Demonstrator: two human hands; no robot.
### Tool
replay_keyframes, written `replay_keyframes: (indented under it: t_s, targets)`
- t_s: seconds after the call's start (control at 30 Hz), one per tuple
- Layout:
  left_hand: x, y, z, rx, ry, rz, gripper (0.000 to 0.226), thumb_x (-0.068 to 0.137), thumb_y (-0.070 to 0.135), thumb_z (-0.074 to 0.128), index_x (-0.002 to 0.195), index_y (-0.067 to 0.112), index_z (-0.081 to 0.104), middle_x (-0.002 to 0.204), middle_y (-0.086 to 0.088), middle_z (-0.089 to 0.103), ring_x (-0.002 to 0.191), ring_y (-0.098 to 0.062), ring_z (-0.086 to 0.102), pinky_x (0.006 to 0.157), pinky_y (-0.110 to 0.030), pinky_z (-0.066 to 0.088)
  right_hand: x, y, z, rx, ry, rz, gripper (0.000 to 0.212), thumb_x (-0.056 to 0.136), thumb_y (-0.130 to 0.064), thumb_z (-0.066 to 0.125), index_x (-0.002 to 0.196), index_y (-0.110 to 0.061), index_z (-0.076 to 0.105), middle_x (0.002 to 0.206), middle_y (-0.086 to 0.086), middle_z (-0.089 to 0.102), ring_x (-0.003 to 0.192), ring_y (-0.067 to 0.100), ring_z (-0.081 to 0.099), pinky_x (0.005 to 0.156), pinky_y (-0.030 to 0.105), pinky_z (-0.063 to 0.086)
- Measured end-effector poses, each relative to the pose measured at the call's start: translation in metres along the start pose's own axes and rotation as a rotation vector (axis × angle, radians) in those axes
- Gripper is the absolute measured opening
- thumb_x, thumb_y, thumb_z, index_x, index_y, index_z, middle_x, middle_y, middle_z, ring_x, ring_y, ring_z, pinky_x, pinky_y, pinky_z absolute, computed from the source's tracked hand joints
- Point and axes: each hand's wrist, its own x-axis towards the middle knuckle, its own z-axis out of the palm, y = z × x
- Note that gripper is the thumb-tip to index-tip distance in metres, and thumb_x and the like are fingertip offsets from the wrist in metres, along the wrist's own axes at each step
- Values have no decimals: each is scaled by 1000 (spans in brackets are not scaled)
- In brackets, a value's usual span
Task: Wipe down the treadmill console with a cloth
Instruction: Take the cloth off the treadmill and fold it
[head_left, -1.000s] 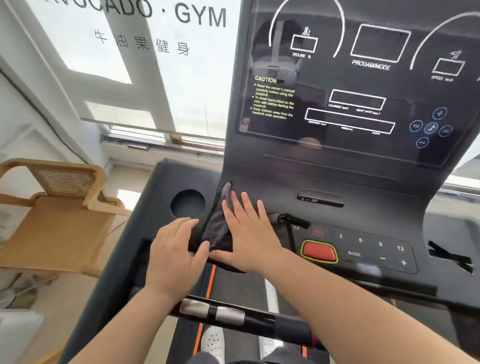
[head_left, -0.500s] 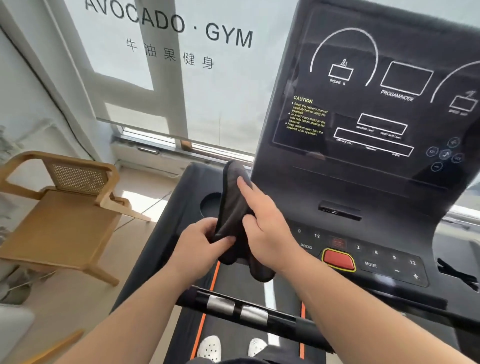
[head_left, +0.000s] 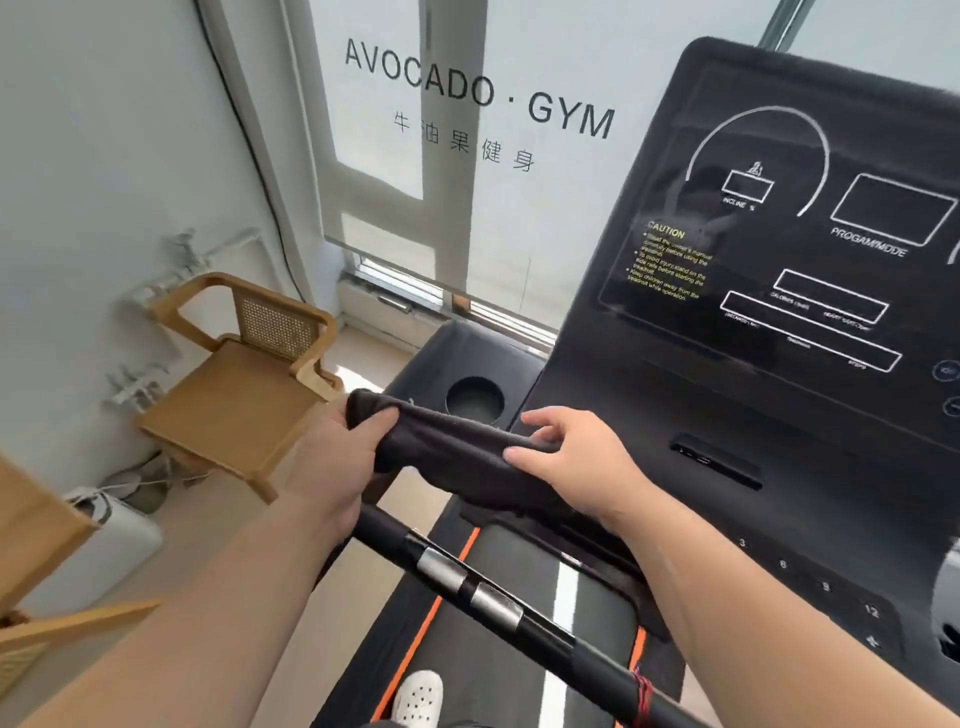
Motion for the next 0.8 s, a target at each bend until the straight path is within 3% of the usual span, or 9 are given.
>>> replay_keyframes:
  t_s: [0.13, 0.23, 0.3, 0.4, 0.5, 0.57, 0.63, 0.7, 0.8]
  targets:
    - [-43, 1, -15, 96, 68, 108, 12, 100, 21, 59, 112, 21, 62, 110, -6, 68, 104, -22, 67, 77, -34, 59, -15, 1, 7, -123, -182, -11, 89, 60, -62, 92, 136, -28, 62, 108, -13, 68, 101, 6, 64, 88, 29, 54]
    - [-78, 1, -24, 122, 101, 191, 10, 100, 16, 58, 100, 23, 65, 101, -5, 71, 95, -19, 70, 71, -26, 57, -26, -4, 21, -318, -353, -61, 93, 63, -79, 79, 137, -24, 62, 124, -11, 67, 118, 13, 61, 91, 28, 46]
    - [-99, 1, -35, 138, 158, 222, 14, 98, 15, 62, 93, 27, 68, 93, -2, 74, 89, -17, 70, 75, -29, 57, -34, -7, 30, -399, -494, -106, 90, 63, -88, 68, 124, -22, 70, 111, -13, 71, 110, 14, 65, 88, 30, 48]
    - [-135, 5, -59, 97, 256, 177, 6, 93, 12, 69, 99, 12, 69, 88, -9, 72, 81, -22, 69, 68, -32, 59, -49, -15, 47, -294, -763, -154, 54, 80, -68, 73, 106, -21, 76, 81, -7, 78, 86, 5, 69, 90, 30, 51]
    - [-172, 0, -87, 172, 328, 99, 8, 89, 9, 71, 97, 7, 72, 92, -17, 75, 78, -25, 69, 71, -38, 59, -67, -27, 83, -120, -797, -192, 27, 94, -49, 68, 109, -27, 74, 85, -5, 78, 78, 6, 65, 78, 27, 51]
    - [-196, -3, -103, 279, 344, 89, 8, 88, 9, 68, 88, 13, 75, 80, -10, 73, 74, -19, 64, 75, -39, 53, -80, -35, 120, 18, -712, -206, 27, 100, -39, 61, 119, -23, 71, 96, -5, 76, 87, 12, 66, 76, 28, 53]
    - [-220, -5, -117, 332, 409, 95, 16, 89, 10, 65, 80, 19, 75, 72, 2, 69, 71, -13, 60, 76, -35, 48, -96, -40, 160, 110, -716, -181, 34, 103, -35, 58, 127, -13, 67, 105, -2, 71, 94, 15, 64, 89, 39, 54]
    - [-244, -3, -132, 331, 476, 106, 18, 93, 11, 62, 85, 19, 75, 80, -3, 75, 76, -17, 67, 81, -40, 53, -115, -41, 199, 134, -833, -120, 41, 102, -42, 59, 129, -13, 65, 118, 0, 67, 107, 18, 63, 103, 46, 51]
    - [-281, 0, -160, 281, 571, 109, 17, 99, 16, 59, 94, 16, 75, 100, -17, 76, 96, -36, 72, 91, -51, 55, -155, -43, 248, 179, -1077, 31, 45, 94, -58, 65, 120, -21, 64, 127, 3, 66, 116, 19, 62, 107, 40, 50]
